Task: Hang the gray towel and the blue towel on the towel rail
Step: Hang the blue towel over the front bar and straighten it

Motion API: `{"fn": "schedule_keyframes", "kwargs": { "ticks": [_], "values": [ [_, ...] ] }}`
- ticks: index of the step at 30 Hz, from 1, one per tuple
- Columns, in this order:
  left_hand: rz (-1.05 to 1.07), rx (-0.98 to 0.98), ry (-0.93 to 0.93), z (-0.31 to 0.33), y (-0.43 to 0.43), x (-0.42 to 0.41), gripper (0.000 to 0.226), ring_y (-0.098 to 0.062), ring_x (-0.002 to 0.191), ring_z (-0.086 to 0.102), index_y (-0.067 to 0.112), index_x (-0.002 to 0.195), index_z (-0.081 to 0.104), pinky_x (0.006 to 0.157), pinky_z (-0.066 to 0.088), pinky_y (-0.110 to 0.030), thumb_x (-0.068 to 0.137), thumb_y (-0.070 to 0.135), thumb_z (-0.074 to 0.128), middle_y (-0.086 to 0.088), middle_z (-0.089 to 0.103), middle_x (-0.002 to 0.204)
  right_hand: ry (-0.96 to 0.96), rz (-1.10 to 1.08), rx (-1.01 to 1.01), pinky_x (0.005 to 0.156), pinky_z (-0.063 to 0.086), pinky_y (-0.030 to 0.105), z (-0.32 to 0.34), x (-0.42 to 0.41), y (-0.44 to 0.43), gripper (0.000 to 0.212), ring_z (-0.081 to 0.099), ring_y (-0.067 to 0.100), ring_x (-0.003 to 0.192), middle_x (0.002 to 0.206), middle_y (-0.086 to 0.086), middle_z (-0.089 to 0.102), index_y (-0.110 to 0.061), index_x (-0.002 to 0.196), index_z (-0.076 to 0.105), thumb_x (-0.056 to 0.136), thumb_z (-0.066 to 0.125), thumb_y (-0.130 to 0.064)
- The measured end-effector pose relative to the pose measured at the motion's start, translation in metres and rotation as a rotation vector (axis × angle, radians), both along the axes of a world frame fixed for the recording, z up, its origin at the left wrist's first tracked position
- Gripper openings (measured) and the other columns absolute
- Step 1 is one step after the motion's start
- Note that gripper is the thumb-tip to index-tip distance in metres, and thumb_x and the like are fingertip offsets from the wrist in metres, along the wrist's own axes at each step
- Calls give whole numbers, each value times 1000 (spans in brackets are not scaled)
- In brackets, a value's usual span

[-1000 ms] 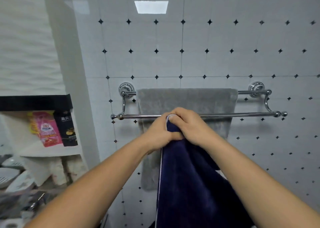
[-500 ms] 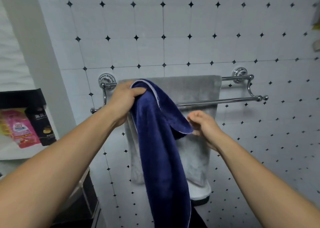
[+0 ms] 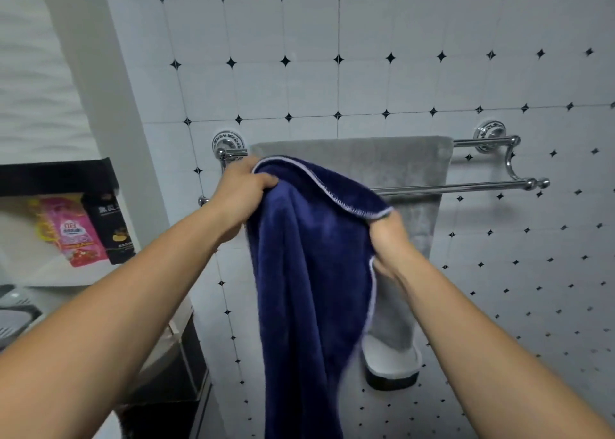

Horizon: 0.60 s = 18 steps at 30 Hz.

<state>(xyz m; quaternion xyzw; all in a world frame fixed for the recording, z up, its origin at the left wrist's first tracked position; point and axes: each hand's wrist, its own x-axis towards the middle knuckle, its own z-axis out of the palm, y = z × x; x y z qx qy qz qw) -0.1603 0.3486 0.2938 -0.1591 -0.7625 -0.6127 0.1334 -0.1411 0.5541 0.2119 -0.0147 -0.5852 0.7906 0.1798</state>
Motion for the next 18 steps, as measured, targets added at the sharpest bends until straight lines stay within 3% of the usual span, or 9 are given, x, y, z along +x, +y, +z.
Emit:
{"fn": "schedule_keyframes", "kwargs": {
  "ticks": [1, 4, 7, 8, 12, 14, 16, 18],
  "values": [
    [27, -123, -12, -4, -6, 0, 28, -18, 77, 66, 17, 88, 70, 68, 54, -22, 79, -5, 54, -2, 73, 83, 19, -16, -3, 66, 60, 39, 10, -1, 1, 12, 73, 24, 78, 83, 6, 77, -16, 86, 74, 89, 62, -13],
    [-43, -368, -51, -20, -3, 10, 39, -21, 91, 65, 12, 111, 63, 74, 52, -22, 77, -8, 59, -9, 70, 104, 63, -85, 314, 60, 53, 35, 37, -2, -13, 27, 65, 20, 67, 64, 0, 70, -18, 64, 69, 84, 54, -9],
    [-213, -245, 37, -22, 20, 23, 57, -8, 88, 62, 13, 123, 56, 75, 48, -8, 73, -12, 67, 0, 66, 103, 166, -83, 817, 54, 31, 31, 46, 0, -39, 25, 44, 13, 60, 57, 3, 53, -15, 60, 59, 85, 60, -15],
    [-229, -203, 72, -19, 25, 23, 59, -6, 88, 61, 13, 125, 56, 78, 48, -9, 73, -14, 66, 1, 66, 102, 174, -84, 876, 53, 29, 32, 46, 0, -44, 29, 41, 11, 56, 54, 0, 50, -15, 58, 57, 86, 63, -18],
    [-239, -369, 203, -16, 25, 19, 41, -14, 101, 62, 9, 119, 63, 95, 46, -24, 82, -9, 64, -4, 68, 109, 159, -63, 735, 45, 25, 24, 48, 7, -35, 39, 32, 2, 44, 46, -10, 41, -19, 50, 49, 86, 66, -21],
    [-226, -397, 198, -15, 22, 15, 24, -16, 91, 63, 7, 110, 68, 88, 48, -31, 89, -1, 60, -7, 70, 99, 146, -23, 656, 48, 27, 26, 45, 16, -24, 33, 35, 5, 49, 53, -4, 45, -18, 57, 53, 86, 69, -20],
    [-177, -313, 165, -11, 23, 12, 13, -17, 76, 58, 2, 98, 68, 74, 48, -32, 94, 6, 56, -10, 66, 84, 107, 81, 596, 52, 39, 24, 28, 21, -9, 20, 49, 6, 55, 60, 2, 61, -12, 66, 64, 84, 72, -14],
    [-126, -196, 141, -2, 27, 11, 19, -15, 63, 53, 2, 82, 63, 61, 42, -28, 96, 11, 54, -8, 59, 71, 3, 153, 660, 67, 52, 38, -2, 25, 4, 11, 58, 16, 73, 86, 26, 72, 4, 85, 69, 81, 73, -6]
  ]
}}
